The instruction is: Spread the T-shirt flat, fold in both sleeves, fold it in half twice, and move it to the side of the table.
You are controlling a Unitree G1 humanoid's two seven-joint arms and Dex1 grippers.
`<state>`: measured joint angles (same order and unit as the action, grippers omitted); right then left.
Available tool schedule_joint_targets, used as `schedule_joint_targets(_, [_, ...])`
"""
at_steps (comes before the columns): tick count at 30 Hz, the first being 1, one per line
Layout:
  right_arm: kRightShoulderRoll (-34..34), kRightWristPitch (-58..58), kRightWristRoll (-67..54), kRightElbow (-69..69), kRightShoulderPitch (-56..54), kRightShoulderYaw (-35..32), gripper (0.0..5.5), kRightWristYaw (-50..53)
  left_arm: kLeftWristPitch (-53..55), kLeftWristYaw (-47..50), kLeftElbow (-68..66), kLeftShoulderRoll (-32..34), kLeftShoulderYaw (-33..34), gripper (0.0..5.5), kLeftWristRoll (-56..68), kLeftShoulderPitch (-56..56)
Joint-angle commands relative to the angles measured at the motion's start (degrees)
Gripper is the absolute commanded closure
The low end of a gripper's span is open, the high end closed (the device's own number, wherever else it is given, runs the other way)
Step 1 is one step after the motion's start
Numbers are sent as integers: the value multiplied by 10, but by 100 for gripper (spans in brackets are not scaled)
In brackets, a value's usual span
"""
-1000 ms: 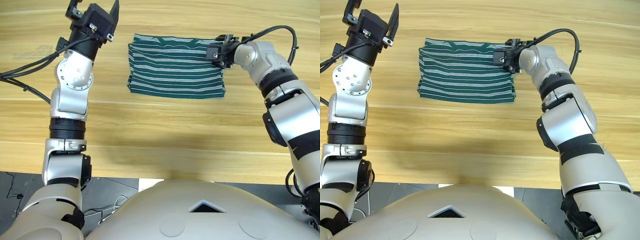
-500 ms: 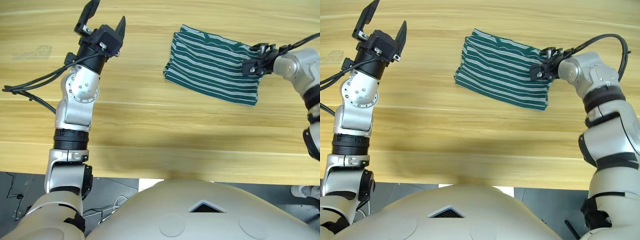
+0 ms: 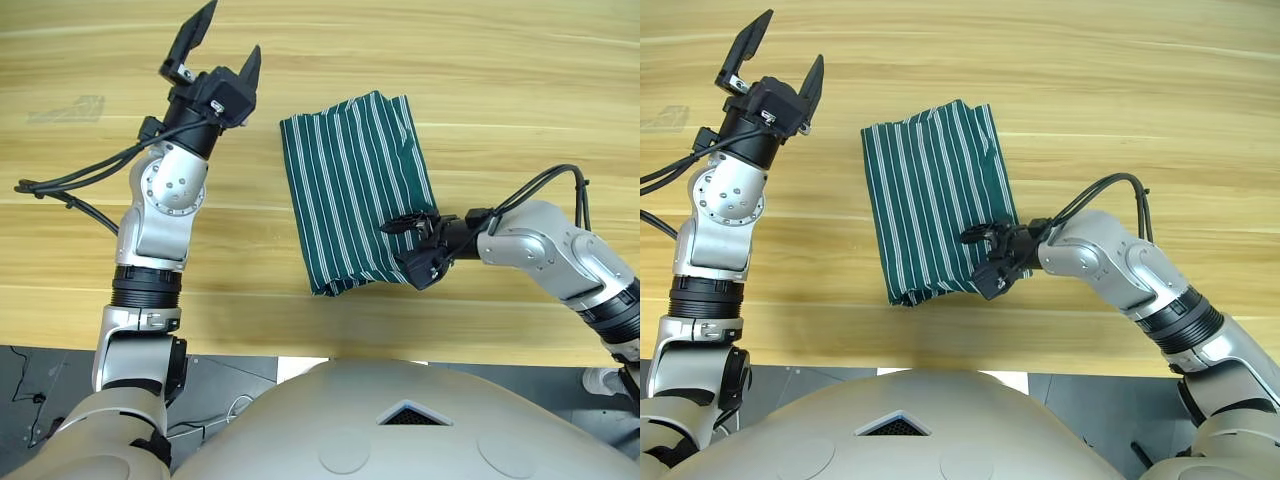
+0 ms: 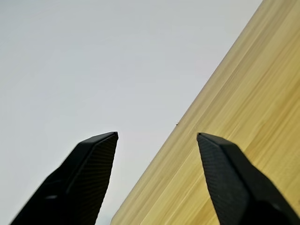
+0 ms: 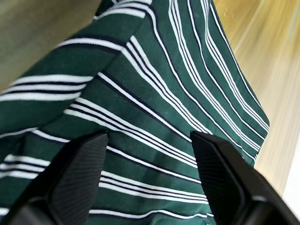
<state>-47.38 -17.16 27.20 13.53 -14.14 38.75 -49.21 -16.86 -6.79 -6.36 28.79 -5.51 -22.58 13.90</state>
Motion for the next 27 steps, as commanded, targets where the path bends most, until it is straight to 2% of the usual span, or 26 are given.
schedule_joint_targets(1, [2, 2, 19, -34, 25, 1, 224, -16, -3, 0, 4, -2, -8, 237, -13, -8])
schedule_joint_targets(4, [18, 6, -8, -37, 33, -17, 224, -9, -6, 4, -2, -3, -10, 237, -17, -8])
schedule_joint_targets(8, [88, 27, -136, -5, 59, -43, 224, -2, -8, 8, -4, -7, -16, 237, -23, -5])
schedule_joint_targets(14, [146, 43, -167, -13, 61, -81, 224, 33, -14, 13, -2, -5, -25, 237, -40, -8])
schedule_joint_targets(19, [192, 95, -313, 36, 79, -175, 224, 59, -31, 4, 21, 17, -18, 237, -38, -42])
schedule_joint_targets(21, [204, 76, -346, 34, 89, -230, 224, 89, -59, -6, 47, 36, -17, 237, -35, -66])
schedule_joint_targets(23, [179, 14, -350, 1, 108, -297, 224, 97, -119, -11, 99, 84, -18, 237, -69, -122])
schedule_joint_targets(27, [100, -200, -266, -99, 143, -382, 224, 106, -202, 28, 183, 166, 0, 237, -220, -239])
